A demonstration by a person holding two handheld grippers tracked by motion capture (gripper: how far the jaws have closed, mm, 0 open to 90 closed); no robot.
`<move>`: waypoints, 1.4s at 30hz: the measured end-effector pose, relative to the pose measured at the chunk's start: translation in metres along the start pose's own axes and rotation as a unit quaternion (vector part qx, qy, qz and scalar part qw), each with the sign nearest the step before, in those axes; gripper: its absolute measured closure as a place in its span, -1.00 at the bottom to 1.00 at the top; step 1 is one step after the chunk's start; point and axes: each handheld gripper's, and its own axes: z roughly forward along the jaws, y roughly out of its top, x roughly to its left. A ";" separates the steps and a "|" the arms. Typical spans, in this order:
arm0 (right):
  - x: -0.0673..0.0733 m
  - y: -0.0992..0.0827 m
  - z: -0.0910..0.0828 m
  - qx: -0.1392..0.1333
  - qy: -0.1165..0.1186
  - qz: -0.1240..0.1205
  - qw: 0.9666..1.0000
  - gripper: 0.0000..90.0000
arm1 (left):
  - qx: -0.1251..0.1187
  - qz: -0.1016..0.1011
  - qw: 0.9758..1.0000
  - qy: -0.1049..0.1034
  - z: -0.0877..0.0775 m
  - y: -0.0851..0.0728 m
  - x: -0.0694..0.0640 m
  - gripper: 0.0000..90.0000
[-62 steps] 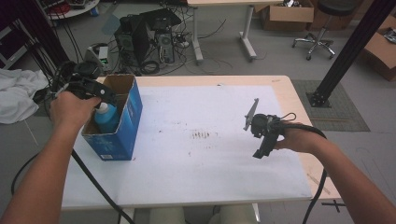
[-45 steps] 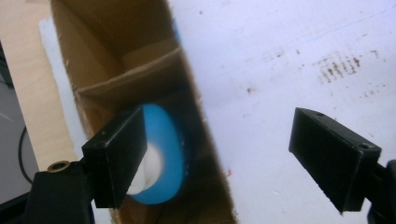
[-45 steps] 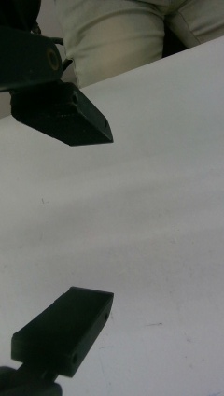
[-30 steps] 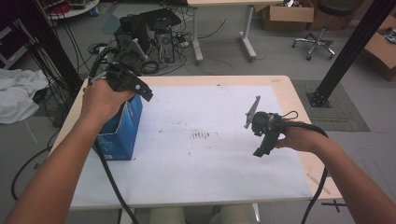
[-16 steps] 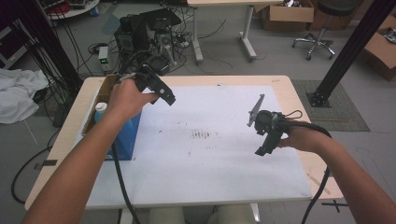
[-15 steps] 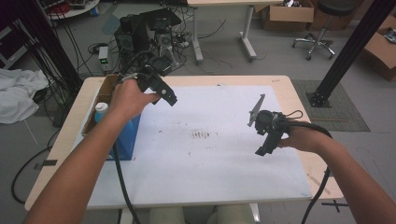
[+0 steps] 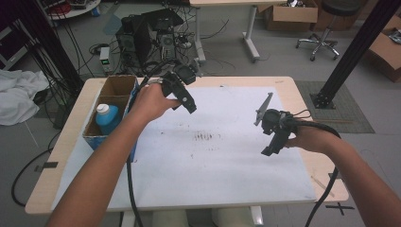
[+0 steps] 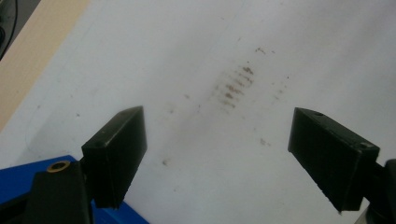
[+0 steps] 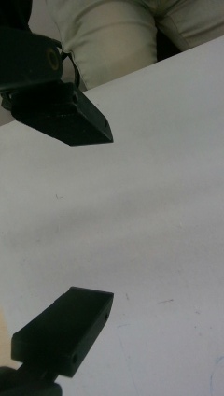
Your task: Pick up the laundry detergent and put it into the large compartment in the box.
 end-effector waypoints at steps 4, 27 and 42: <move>-0.002 -0.001 0.002 0.002 0.002 0.001 1.000 -0.56 | 0.007 0.007 1.000 0.001 0.005 0.006 0.000 -0.56; -0.007 0.006 0.005 0.003 0.005 -0.003 1.000 -0.56 | 0.019 0.041 0.999 -0.001 0.022 0.006 0.003 -0.55; -0.005 0.005 0.005 0.001 0.003 -0.005 1.000 -0.56 | 0.018 0.037 0.999 -0.005 0.022 0.003 0.003 -0.55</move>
